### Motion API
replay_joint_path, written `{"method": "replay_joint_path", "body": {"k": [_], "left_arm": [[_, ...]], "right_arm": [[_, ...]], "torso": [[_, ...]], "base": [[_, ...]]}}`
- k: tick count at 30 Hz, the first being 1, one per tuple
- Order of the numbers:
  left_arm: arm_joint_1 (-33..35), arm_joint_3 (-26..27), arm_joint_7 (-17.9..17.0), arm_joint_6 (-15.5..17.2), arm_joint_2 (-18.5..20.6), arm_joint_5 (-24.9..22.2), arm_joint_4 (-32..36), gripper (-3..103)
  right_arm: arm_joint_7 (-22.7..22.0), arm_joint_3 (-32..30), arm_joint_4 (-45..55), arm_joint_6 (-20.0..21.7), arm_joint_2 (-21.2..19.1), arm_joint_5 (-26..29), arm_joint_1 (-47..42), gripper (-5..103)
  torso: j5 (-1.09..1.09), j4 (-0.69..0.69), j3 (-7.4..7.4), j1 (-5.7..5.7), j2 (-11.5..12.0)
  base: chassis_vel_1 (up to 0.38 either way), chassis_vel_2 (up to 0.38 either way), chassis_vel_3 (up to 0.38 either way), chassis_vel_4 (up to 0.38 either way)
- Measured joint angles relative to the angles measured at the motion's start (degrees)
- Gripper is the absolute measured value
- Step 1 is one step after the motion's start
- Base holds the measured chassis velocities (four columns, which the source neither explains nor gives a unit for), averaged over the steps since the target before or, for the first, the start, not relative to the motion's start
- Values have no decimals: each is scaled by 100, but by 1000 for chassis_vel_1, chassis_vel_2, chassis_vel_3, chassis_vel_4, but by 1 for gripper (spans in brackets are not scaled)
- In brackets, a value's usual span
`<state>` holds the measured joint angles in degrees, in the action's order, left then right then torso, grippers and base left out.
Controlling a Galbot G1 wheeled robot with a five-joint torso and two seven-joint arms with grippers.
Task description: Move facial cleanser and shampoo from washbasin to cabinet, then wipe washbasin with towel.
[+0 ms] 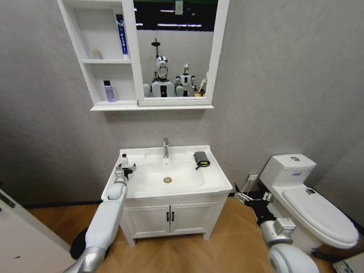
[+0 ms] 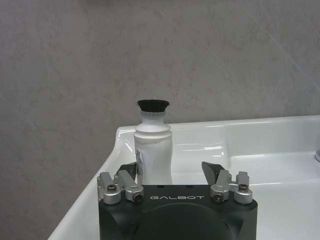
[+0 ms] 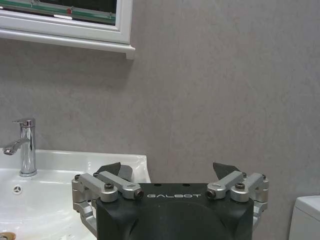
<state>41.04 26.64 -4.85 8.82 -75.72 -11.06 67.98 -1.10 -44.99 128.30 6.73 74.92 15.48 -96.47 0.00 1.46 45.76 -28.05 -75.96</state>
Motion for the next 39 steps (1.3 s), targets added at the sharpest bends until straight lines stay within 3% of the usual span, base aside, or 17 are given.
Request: {"method": "replay_joint_path", "body": {"k": [11, 16, 22, 24, 25, 27, 28, 30, 31, 33, 39], "left_arm": [[8, -11, -59, 48, 10, -14, 83, 34], [34, 13, -92, 52, 31, -18, 140, 32], [132, 13, -345, 232, 235, -182, 845, 32], [199, -9, -640, 638, 538, -330, 1503, 32], [199, -9, -640, 638, 538, -330, 1503, 32], [253, -40, -943, 1122, 821, -682, 2072, 32], [253, -40, -943, 1122, 821, -682, 2072, 32], [347, -48, -1276, 1810, 1183, -1199, 2869, 32], [347, -48, -1276, 1810, 1183, -1199, 2869, 32], [423, -50, -1419, 2222, 1480, -1596, 3532, 32], [178, -106, -1669, 2698, 1807, -2273, 4330, 32]], "right_arm": [[-1, -25, -45, -39, 12, 25, 4, 100], [0, -29, -67, -63, 1, 39, 12, 100], [1, -26, -70, -63, -15, 45, 22, 100], [1, -18, -92, -67, -23, 35, 20, 100], [1, -18, -92, -67, -23, 35, 20, 100], [0, 5, -145, -75, -10, 6, 10, 100], [0, 5, -145, -75, -10, 6, 10, 100], [2, 29, -216, -112, 11, -57, -2, 100], [2, 29, -216, -112, 11, -57, -2, 100], [4, 48, -242, -120, 10, -73, 0, 100], [1, 86, -293, -121, -9, -80, 61, 100]], "torso": [[0, 0, 0, 0, 0], [0, 0, 0, 0, 0], [-1, 0, 0, 0, 0], [0, 0, 0, 0, -1], [0, 0, 0, 0, -1], [0, -1, 0, 0, 0], [0, -1, 0, 0, 0], [0, 0, 0, 0, -1], [0, 0, 0, 0, -1], [0, -1, -1, 0, -1], [0, -1, -1, 1, -1]], "base": [[0, 0, 0, 0], [0, 0, 0, 0], [0, 0, 0, 0], [0, 0, 0, 0], [0, 0, 0, 0], [0, 0, 0, 0], [0, 0, 0, 0], [0, 0, 0, 0], [0, 0, 0, 0], [0, 0, 0, 0], [0, 0, 0, 0]]}}
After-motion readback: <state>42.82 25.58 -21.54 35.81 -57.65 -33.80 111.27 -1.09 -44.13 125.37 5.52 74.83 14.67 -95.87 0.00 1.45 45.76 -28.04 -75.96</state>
